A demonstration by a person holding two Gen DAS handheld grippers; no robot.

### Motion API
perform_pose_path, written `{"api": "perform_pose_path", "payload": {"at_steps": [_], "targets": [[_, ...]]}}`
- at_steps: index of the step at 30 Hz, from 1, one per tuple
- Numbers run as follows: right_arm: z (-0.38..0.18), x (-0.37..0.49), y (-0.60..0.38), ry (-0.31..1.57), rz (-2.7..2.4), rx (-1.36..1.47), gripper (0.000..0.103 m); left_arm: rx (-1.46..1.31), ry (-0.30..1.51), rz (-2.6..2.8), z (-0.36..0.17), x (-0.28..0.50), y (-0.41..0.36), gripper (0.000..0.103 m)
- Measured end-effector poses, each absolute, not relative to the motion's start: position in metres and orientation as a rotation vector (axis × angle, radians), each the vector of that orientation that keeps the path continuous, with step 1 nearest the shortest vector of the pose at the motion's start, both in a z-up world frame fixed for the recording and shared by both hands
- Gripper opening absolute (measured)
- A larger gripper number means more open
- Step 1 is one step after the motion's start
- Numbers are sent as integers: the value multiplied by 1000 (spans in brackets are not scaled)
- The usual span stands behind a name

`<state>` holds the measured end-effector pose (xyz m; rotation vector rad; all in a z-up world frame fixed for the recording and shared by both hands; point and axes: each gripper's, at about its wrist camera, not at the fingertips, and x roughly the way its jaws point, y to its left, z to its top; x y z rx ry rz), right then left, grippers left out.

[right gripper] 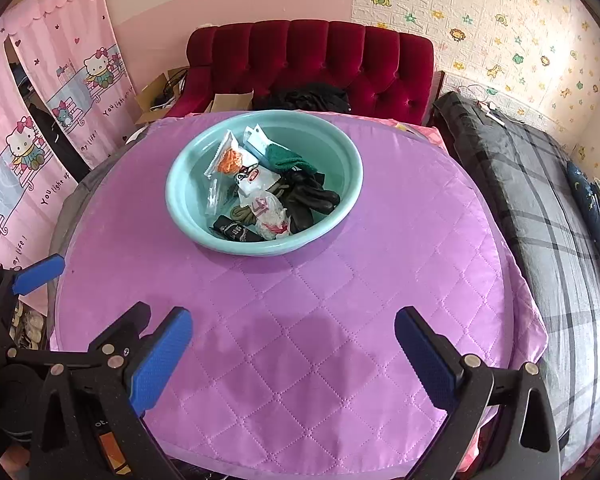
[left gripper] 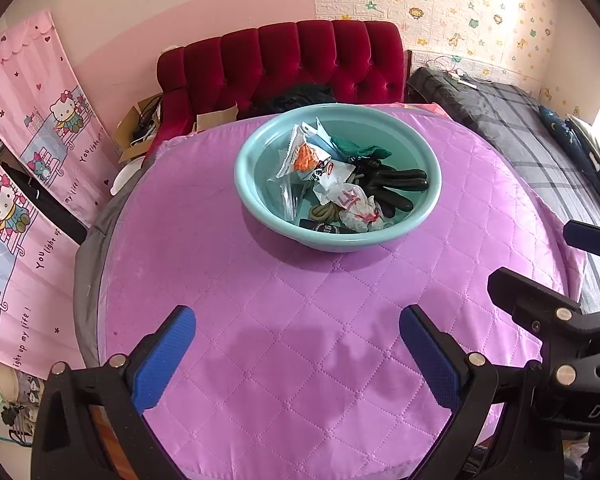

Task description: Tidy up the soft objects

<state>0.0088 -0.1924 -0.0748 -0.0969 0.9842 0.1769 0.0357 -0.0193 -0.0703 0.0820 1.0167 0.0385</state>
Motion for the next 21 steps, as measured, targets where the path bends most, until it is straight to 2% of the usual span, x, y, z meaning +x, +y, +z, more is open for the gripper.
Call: {"api": "perform_pose_path", "payload": {"at_steps": [21], "targets": [[-78, 12, -188, 998, 192, -120, 103, 68, 1031, 48, -75, 36, -19, 103]]}}
